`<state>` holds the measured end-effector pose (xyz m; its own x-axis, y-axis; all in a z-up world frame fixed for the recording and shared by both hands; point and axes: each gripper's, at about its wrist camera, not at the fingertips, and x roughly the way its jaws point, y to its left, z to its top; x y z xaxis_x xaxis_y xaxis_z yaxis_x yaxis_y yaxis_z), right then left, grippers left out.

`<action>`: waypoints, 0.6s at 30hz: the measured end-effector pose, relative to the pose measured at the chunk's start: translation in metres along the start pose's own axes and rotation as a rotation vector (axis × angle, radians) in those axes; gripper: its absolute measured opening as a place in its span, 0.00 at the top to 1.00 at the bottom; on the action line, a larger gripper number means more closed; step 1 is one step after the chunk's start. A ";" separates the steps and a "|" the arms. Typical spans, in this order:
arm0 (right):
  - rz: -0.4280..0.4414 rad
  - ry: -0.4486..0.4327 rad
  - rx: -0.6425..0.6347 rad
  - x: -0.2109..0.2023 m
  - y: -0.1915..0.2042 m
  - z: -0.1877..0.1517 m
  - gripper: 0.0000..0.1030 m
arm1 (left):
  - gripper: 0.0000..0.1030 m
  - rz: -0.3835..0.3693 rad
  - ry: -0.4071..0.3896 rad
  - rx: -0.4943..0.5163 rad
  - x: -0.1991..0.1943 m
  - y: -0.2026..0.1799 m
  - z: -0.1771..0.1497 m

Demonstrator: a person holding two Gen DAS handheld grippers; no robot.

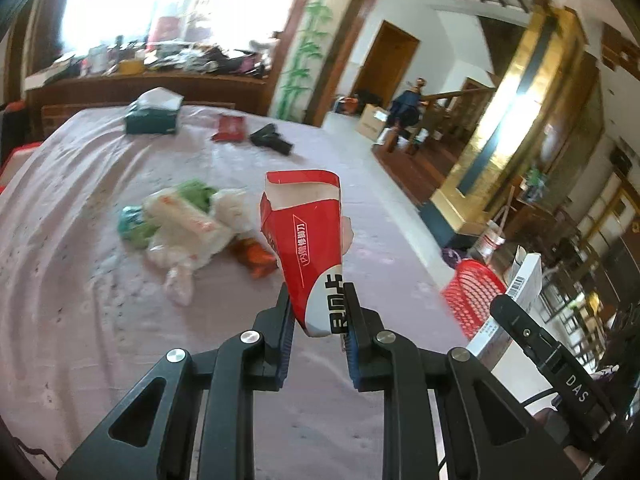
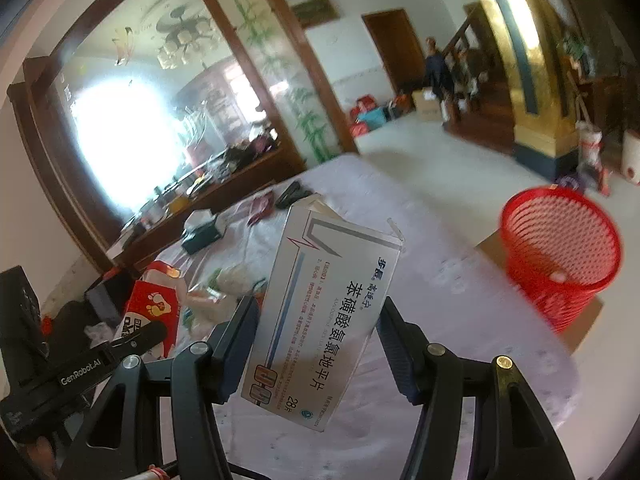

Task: Collect trash
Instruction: 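Carry the red snack box with the left tool while the right tool carries the medicine box to the basket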

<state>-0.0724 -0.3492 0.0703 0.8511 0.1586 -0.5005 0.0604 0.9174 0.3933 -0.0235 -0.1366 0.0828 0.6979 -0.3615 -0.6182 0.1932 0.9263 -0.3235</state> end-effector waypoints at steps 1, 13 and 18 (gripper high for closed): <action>-0.008 -0.012 -0.001 -0.006 -0.002 0.001 0.38 | 0.80 -0.010 -0.002 0.013 -0.001 -0.007 0.000; -0.138 -0.166 0.015 -0.073 -0.039 0.019 0.38 | 0.80 -0.124 -0.011 0.149 -0.004 -0.083 -0.002; -0.174 -0.202 0.030 -0.093 -0.054 0.024 0.38 | 0.80 -0.169 0.004 0.183 0.000 -0.108 -0.005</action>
<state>-0.1422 -0.4219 0.1140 0.9132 -0.0799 -0.3995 0.2282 0.9127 0.3389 -0.0477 -0.2371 0.1138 0.6424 -0.5130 -0.5694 0.4291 0.8563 -0.2874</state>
